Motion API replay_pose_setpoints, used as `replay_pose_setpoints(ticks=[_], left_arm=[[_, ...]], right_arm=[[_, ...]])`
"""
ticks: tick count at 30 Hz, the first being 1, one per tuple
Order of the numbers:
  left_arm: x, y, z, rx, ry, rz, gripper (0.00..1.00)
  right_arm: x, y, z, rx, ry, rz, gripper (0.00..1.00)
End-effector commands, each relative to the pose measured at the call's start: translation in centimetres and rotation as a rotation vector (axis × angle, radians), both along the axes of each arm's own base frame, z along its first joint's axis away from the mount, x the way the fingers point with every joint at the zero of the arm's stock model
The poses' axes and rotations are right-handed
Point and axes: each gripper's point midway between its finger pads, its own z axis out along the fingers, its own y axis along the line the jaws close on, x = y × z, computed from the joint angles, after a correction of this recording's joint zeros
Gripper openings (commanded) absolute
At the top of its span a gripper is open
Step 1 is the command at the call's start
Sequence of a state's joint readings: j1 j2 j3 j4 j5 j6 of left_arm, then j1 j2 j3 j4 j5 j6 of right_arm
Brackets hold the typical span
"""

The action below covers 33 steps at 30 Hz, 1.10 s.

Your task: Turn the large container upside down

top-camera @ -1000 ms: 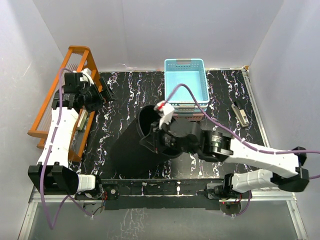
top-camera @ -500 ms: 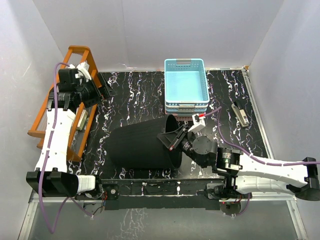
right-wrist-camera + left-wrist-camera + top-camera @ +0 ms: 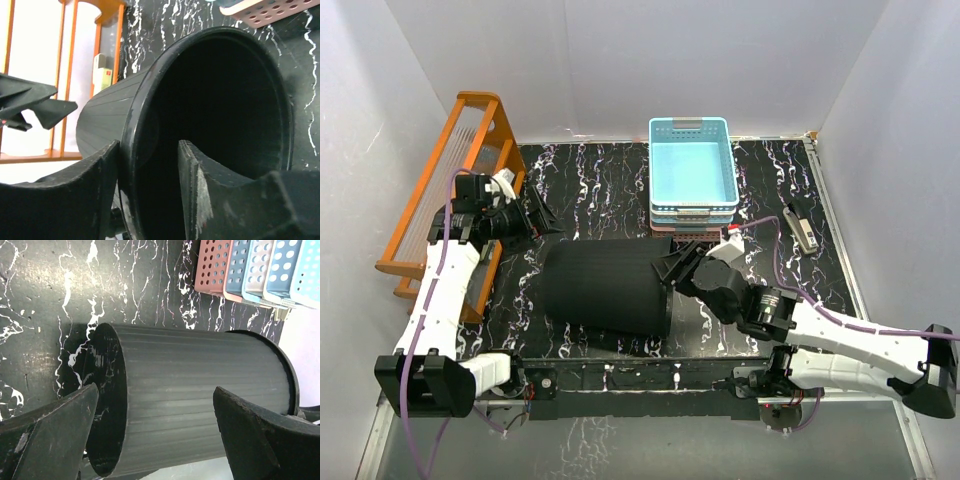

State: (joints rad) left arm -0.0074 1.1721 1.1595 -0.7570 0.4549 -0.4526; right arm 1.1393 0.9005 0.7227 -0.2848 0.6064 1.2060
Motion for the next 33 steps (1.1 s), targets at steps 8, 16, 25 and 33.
replay_pose_setpoints(ticks=[8, 16, 25, 33], left_arm=[[-2.7, -1.4, -0.5, -0.079, 0.087, -0.074, 0.99], [-4.4, -1.0, -2.5, -0.073, 0.17, -0.031, 0.99], [-5.2, -1.4, -2.8, -0.097, 0.17, -0.038, 0.99], [-5.1, -2.5, -2.7, -0.167, 0.182, -0.069, 0.98]], right_arm=[[-1.4, -0.2, 0.5, -0.243, 0.058, 0.16, 0.63], [-2.7, -0.3, 2.6, -0.292, 0.033, 0.27, 0.63], [-2.8, -1.2, 2.0, -0.294, 0.056, 0.237, 0.48], [-2.3, -1.0, 1.8, -0.296, 0.049, 0.219, 0.39]])
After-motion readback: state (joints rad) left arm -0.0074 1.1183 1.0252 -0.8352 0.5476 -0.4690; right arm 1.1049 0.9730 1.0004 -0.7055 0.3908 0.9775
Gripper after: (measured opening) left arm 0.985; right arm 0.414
